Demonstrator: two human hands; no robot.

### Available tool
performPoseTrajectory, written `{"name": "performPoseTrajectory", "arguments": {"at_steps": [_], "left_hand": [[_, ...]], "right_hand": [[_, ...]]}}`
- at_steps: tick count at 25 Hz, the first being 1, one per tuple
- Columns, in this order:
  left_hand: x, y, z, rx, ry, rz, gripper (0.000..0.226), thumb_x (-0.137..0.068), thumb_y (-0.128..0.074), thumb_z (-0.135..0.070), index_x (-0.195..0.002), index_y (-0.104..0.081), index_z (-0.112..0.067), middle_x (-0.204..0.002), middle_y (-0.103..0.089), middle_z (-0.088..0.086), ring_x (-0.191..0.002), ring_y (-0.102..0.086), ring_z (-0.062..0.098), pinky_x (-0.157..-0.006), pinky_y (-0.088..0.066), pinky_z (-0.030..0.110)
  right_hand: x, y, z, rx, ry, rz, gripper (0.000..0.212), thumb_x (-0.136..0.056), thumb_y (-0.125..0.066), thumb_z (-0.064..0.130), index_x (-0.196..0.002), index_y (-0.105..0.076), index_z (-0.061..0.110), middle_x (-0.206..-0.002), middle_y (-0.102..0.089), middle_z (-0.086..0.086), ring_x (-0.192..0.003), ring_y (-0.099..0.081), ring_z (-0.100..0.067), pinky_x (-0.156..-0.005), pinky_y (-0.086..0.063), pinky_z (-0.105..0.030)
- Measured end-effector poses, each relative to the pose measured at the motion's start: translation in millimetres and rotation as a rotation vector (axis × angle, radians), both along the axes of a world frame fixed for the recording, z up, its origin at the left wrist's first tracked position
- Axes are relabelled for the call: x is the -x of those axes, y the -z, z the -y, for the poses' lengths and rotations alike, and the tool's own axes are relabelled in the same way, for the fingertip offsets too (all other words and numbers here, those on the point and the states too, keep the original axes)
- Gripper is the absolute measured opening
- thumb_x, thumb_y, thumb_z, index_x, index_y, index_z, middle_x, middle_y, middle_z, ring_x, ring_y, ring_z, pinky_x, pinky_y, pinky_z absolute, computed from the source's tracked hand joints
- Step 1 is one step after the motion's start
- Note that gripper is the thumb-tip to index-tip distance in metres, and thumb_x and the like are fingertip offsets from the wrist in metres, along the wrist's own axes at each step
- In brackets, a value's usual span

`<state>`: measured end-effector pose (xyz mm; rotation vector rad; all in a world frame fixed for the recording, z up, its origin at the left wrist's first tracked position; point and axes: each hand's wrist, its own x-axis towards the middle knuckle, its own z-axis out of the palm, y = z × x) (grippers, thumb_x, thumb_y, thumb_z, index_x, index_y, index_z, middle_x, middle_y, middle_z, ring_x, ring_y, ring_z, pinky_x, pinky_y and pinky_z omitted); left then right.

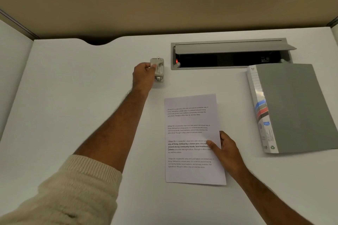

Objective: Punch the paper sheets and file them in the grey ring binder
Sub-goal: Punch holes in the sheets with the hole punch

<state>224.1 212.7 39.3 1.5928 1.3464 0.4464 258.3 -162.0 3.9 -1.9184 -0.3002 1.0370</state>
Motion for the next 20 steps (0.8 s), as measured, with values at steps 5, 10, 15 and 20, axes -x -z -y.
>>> {"name": "performPoseTrajectory", "arguments": {"at_steps": [5, 10, 15, 20], "left_hand": [[-33, 4, -29, -0.051, 0.039, -0.025, 0.024, -0.098, -0.063, -0.03, -0.106, -0.075, -0.011, -0.102, -0.075, 0.004, -0.091, -0.073, 0.017, -0.067, -0.054, 0.017], [-54, 10, -46, -0.055, 0.032, -0.027, 0.025, -0.1, -0.061, -0.03, -0.112, -0.072, -0.011, -0.111, -0.073, 0.004, -0.096, -0.073, 0.017, -0.069, -0.056, 0.013], [-63, 22, -54, -0.046, 0.04, -0.054, 0.025, -0.1, -0.062, -0.032, -0.112, -0.072, -0.013, -0.112, -0.073, 0.002, -0.093, -0.073, 0.016, -0.062, -0.055, 0.009], [-65, 32, -54, -0.037, 0.043, -0.064, 0.026, -0.1, -0.061, -0.034, -0.114, -0.071, -0.014, -0.109, -0.071, 0.0, -0.091, -0.072, 0.015, -0.062, -0.053, 0.006]], "right_hand": [[1, 0, -1, 0.015, 0.004, -0.006, 0.023, -0.094, -0.067, 0.03, -0.113, -0.057, 0.033, -0.111, -0.068, 0.019, -0.091, -0.07, 0.004, -0.068, -0.056, -0.014], [0, 2, 0, 0.025, 0.003, -0.011, 0.024, -0.093, -0.068, 0.032, -0.114, -0.057, 0.037, -0.112, -0.069, 0.021, -0.096, -0.071, 0.0, -0.075, -0.059, -0.02], [0, 5, 1, 0.032, 0.008, -0.037, 0.025, -0.093, -0.068, 0.032, -0.115, -0.057, 0.037, -0.112, -0.07, 0.02, -0.096, -0.071, -0.003, -0.076, -0.061, -0.025], [0, 7, 2, 0.045, 0.002, -0.043, 0.028, -0.093, -0.067, 0.031, -0.12, -0.058, 0.03, -0.115, -0.07, 0.017, -0.096, -0.071, -0.002, -0.078, -0.061, -0.026]]}}
